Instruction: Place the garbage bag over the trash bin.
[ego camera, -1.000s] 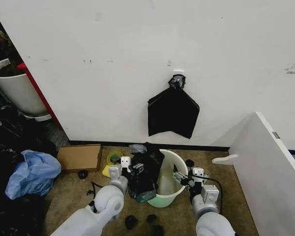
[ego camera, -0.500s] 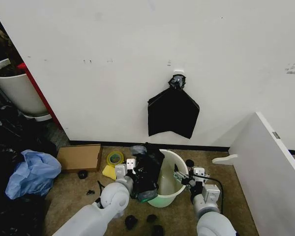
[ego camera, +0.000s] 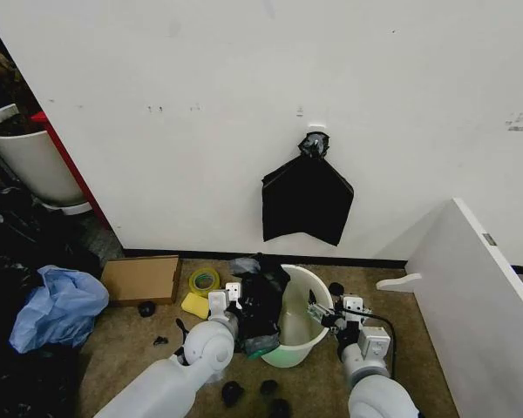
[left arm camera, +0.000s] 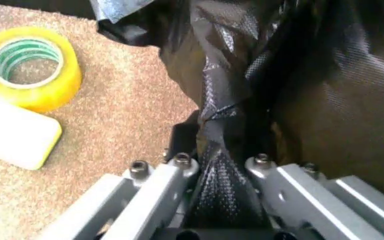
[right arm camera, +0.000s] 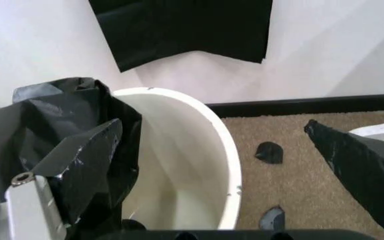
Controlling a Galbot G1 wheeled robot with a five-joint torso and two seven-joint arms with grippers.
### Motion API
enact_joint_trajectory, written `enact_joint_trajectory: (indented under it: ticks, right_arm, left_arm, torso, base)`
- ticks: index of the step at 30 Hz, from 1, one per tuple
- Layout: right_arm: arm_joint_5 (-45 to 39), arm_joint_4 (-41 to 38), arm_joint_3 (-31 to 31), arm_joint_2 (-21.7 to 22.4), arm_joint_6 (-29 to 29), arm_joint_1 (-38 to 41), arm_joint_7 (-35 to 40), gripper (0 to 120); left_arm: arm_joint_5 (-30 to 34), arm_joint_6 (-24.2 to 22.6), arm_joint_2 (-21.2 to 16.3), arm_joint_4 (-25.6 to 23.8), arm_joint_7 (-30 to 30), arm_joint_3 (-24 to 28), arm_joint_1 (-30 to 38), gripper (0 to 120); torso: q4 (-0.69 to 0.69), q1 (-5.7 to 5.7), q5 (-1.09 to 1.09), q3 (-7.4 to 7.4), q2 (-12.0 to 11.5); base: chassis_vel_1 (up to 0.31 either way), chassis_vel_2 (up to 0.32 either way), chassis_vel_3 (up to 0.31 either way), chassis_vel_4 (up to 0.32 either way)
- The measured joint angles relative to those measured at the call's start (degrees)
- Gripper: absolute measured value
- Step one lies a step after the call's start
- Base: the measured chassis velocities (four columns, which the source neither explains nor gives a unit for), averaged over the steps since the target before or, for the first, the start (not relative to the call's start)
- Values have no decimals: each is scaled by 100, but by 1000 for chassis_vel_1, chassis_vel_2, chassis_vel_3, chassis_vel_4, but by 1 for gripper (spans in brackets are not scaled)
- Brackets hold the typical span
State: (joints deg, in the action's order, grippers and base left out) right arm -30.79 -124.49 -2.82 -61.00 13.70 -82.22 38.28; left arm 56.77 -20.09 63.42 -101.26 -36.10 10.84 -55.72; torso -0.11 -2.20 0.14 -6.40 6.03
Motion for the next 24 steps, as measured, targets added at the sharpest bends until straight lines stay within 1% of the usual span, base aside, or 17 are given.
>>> enact_joint_trajectory:
  ticks: [1,8,11,12,14,17,19,21,24]
  right_arm:
    - [12,-16,-1,3,0,-1,0,100]
    - [76,-198,-3,38,-2,18,-3,100]
    - [101,-547,-10,131,32,39,-158,100]
    - [101,-547,-10,131,32,39,-158,100]
    - [150,-822,22,239,72,80,-430,100]
    - [151,-1031,135,416,261,296,-800,100]
    - [141,-1040,168,450,321,382,-867,100]
    - [-67,-1042,346,526,620,800,-1006,100]
    - [-524,-989,515,518,996,1214,-1074,100]
  left_arm:
    - [-10,55,16,-9,3,-20,-5,3]
    - [-188,250,17,-203,44,-150,-154,3]
    - [-404,377,-24,-383,108,-218,-268,3]
    - [-404,377,-24,-383,108,-218,-268,3]
    - [-555,431,-45,-528,116,-235,-325,3]
    - [-768,474,-50,-693,98,-220,-353,3]
    - [-799,479,-41,-724,74,-217,-355,3]
    - [-907,479,-8,-838,28,-214,-372,3]
    - [-1091,475,-12,-934,41,-222,-453,3]
  torso:
    - [-1,0,-1,0,0]
    - [0,0,1,0,0]
    - [0,0,1,0,0]
    - [0,0,1,0,0]
    - [0,0,0,0,0]
    - [-1,0,1,0,0]
    - [-1,0,0,0,0]
    - [0,0,1,0,0]
    - [1,0,0,0,0]
  base:
    - [0,0,0,0]
    - [0,0,0,0]
    - [0,0,0,0]
    - [0,0,0,0]
    - [0,0,0,0]
    - [0,0,0,0]
    - [0,0,0,0]
    - [0,0,0,0]
    - [0,0,0,0]
